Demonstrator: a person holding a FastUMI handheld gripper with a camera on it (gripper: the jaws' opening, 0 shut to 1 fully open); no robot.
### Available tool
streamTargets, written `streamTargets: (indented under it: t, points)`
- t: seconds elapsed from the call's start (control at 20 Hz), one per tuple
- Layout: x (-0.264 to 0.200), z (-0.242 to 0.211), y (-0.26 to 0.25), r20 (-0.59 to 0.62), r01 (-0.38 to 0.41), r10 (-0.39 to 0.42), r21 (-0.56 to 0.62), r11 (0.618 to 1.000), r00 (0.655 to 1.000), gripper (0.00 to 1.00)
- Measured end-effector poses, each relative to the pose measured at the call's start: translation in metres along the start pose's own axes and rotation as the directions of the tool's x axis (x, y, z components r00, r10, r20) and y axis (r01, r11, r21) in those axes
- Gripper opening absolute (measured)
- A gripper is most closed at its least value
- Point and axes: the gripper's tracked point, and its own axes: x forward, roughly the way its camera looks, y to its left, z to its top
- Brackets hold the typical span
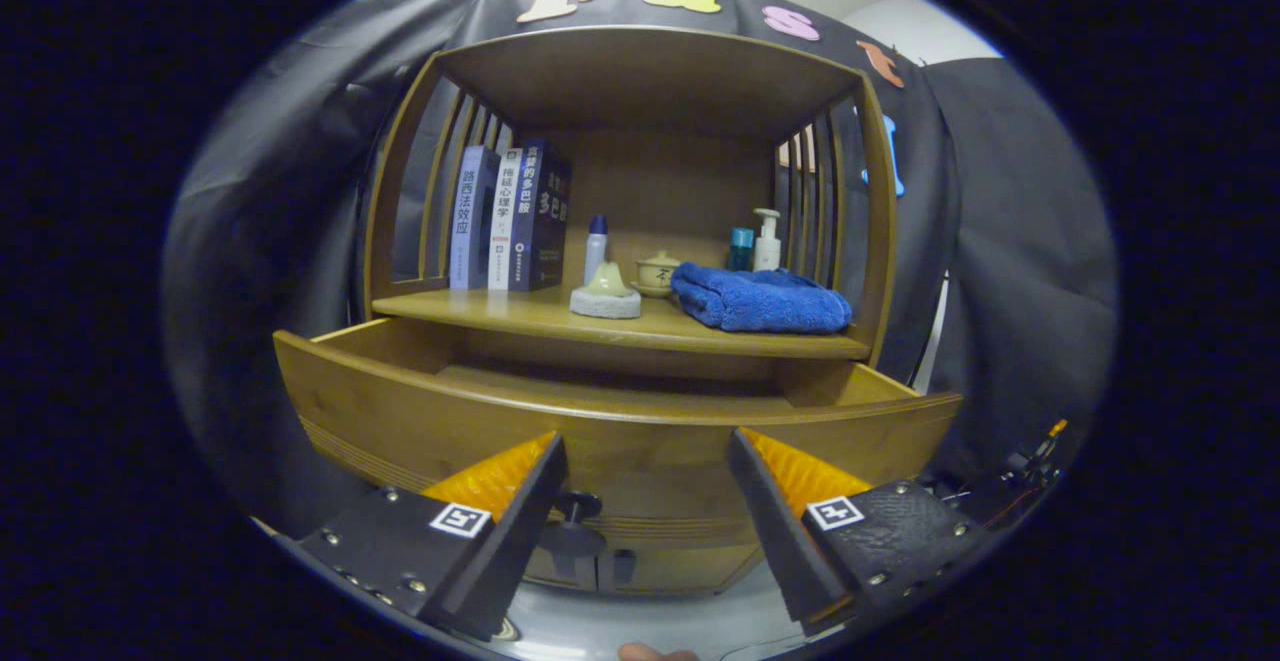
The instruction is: Pull open the drawer, take out the items inside it, and place them on the countertop above the cabinet.
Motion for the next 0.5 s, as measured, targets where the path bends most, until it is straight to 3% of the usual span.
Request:
streamTargets:
  t: [0.5]
  points:
    - [0.051, 0.009, 0.003, -0.032, 0.008, -0.008, -0.002, 1.0, 0.999, 0.99]
